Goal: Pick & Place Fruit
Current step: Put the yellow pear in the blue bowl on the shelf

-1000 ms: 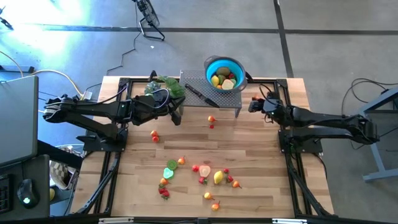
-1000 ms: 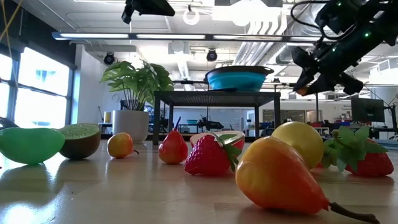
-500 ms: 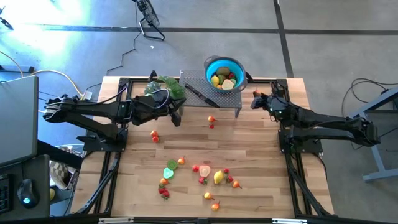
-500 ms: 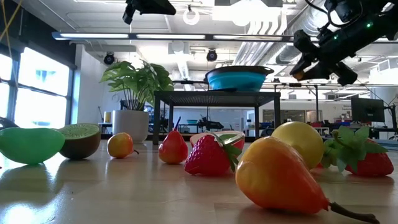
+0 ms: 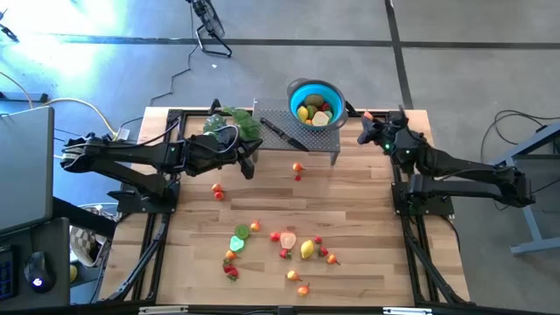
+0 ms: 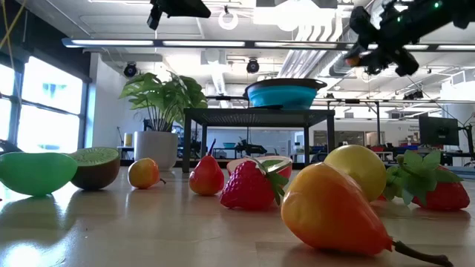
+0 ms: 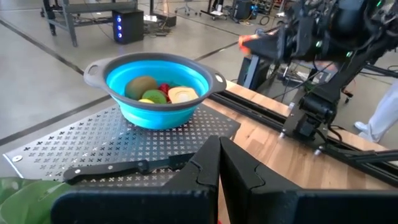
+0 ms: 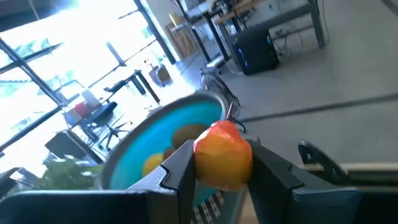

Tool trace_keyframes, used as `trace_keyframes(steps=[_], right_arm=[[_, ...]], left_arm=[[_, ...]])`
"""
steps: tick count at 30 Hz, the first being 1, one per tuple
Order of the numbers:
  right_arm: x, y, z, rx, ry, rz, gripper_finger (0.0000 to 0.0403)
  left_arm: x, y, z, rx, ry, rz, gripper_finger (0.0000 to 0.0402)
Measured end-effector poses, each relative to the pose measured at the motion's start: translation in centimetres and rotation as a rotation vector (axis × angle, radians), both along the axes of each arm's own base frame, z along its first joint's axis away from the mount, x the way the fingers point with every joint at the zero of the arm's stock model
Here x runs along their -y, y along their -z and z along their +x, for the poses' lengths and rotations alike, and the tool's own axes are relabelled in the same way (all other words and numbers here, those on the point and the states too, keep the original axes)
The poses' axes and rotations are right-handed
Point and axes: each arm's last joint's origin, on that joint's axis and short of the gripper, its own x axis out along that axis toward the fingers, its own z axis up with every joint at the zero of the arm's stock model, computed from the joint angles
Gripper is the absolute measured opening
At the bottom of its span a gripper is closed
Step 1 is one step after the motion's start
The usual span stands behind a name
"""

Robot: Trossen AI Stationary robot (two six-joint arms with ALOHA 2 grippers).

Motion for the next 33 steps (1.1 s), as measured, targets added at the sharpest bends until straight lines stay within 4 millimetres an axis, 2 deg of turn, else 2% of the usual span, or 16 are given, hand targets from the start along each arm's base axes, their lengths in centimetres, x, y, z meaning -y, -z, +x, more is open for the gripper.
trace_keyframes(steps=[7,14,22,33], right_arm=[[-0.1,-2.9,-0.2,0.008,-0.006,-0.071,0.0111],[0.1,-4.1,0.6,0.009,-0.018,-0.118,0.0111],[0.6,-4.4,3.9,0.003,-0.11,-0.155,0.0111],[2.3,-5.5,8.6,-0.119,-0.193,-0.176,0.0111]], left_arm=[[-0.8,0.1,-0.1,-0.013,-0.03,-0.007,0.0005],[-2.0,0.1,-0.1,0.004,-0.018,-0.033,0.0005],[-2.1,0.1,-0.1,0.009,-0.026,-0.044,0.0005],[-2.1,0.2,-0.1,0.013,-0.029,-0.066,0.0005]])
